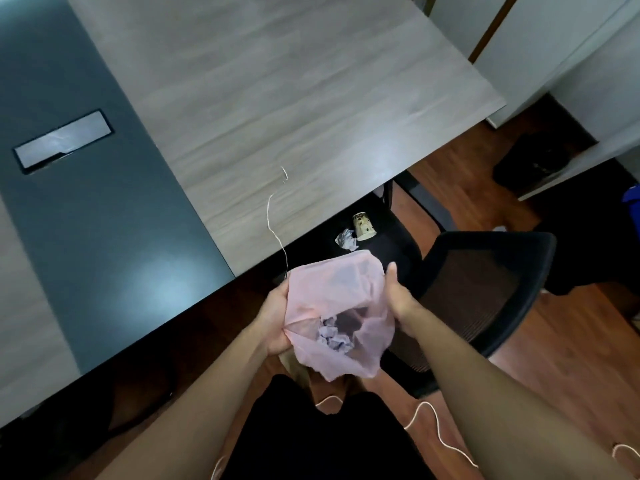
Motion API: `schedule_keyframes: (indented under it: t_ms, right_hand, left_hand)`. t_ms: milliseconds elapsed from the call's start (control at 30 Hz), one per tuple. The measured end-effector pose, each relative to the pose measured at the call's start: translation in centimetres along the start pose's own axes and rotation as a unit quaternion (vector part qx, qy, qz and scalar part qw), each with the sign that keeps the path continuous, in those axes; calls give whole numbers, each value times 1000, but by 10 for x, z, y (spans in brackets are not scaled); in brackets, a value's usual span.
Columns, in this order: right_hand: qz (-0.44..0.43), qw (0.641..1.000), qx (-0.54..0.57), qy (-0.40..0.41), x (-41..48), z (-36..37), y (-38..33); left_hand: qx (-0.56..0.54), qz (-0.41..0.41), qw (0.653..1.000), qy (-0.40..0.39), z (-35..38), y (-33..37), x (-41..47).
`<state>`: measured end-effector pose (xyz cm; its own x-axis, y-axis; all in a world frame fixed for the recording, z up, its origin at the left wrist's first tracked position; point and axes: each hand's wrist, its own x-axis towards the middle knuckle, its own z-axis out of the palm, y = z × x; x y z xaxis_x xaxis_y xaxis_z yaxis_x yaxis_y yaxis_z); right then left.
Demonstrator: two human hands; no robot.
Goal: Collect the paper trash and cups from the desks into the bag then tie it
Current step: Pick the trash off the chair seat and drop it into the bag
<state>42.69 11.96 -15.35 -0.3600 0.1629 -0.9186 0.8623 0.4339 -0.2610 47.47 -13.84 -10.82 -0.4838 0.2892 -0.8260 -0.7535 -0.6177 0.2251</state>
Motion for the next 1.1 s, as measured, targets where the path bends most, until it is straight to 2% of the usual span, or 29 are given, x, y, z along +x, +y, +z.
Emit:
schedule_keyframes:
  t_ms: [67, 100, 267, 433, 600, 733, 833, 967, 1100]
  right_hand:
    - [-11, 980, 187, -61, 15, 6, 11]
    - [-22, 971, 222, -83, 15, 8, 13]
    - [-151, 967, 189, -85, 0, 7, 8]
    - [-227, 947, 226, -13, 15, -1, -7]
    - [-210, 964, 164, 24, 53, 4, -21]
    - [-188, 975, 113, 35, 98, 14, -22]
    - [-163, 983, 71, 52, 129, 19, -21]
    - [-128, 990, 12, 51, 182, 24, -11]
    - [-133, 985, -81, 77, 220, 30, -3]
  left_hand:
    - [-7, 25, 999, 22, 2, -2, 7]
    - [-9, 38, 999, 33, 0, -2, 12]
    - [-5, 106, 986, 127, -15, 13, 46]
    - [74, 184, 961, 191, -21, 31, 55]
    - [205, 181, 918, 286, -38, 33, 71]
    - [214, 170, 912, 307, -46, 24, 91]
    - [188, 180, 912, 317, -62, 14, 117]
    - [95, 153, 925, 334, -78, 11, 156]
    - [19, 134, 935, 328, -88, 6, 181]
